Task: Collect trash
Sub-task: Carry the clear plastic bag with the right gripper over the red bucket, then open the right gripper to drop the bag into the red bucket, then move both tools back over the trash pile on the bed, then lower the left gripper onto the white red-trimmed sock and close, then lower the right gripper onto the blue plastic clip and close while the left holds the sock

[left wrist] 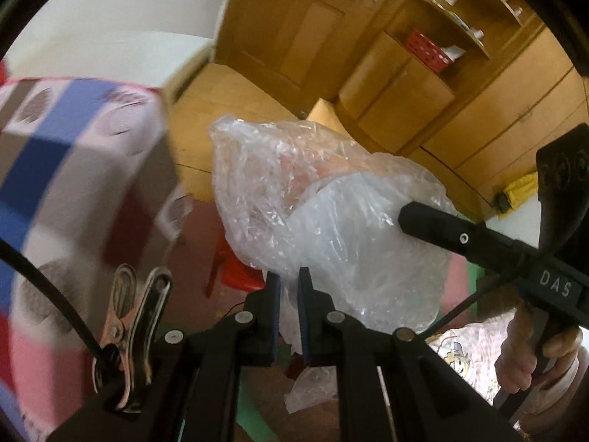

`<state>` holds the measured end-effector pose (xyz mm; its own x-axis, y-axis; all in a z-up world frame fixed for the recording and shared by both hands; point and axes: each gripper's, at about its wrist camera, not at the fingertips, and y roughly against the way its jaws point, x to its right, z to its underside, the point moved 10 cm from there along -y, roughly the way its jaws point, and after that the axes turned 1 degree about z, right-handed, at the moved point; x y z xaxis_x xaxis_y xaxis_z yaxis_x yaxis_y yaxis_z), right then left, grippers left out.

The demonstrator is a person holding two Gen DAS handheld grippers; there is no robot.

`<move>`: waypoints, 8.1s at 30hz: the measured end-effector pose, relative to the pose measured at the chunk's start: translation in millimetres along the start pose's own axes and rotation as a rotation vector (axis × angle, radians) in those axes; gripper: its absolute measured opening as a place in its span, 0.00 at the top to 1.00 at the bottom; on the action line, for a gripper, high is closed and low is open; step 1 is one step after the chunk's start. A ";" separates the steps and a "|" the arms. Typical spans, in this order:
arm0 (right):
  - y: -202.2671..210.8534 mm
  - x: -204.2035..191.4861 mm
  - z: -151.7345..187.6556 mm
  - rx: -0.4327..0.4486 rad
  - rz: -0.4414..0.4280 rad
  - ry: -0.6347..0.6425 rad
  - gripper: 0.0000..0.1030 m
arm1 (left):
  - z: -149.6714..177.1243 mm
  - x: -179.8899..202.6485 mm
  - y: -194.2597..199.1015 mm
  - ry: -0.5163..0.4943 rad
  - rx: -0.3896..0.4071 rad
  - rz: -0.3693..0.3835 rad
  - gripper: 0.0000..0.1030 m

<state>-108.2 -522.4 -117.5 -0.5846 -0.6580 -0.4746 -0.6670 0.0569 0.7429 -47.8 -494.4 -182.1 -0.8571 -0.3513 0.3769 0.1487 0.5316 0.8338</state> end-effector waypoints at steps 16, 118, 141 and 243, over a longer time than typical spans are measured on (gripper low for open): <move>-38.6 155.8 -37.2 -0.013 0.148 -0.109 0.96 | -57.7 35.9 -154.4 -0.017 -0.090 0.024 0.91; -61.2 -198.5 74.9 -0.198 -0.135 0.651 0.58 | 112.2 -146.6 218.3 0.526 0.271 -0.464 0.53; -77.8 -351.9 191.8 -0.280 -0.301 0.832 0.58 | 293.3 -280.5 370.7 0.863 0.368 -0.711 0.52; -187.7 -485.4 374.5 -0.546 -0.372 1.211 0.85 | 414.7 -358.6 382.1 1.028 0.389 -0.559 0.77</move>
<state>127.9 67.4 -203.4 0.5372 -0.8217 -0.1904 -0.2652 -0.3788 0.8867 111.7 154.3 -165.8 0.0562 -0.9536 0.2959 -0.4210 0.2461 0.8731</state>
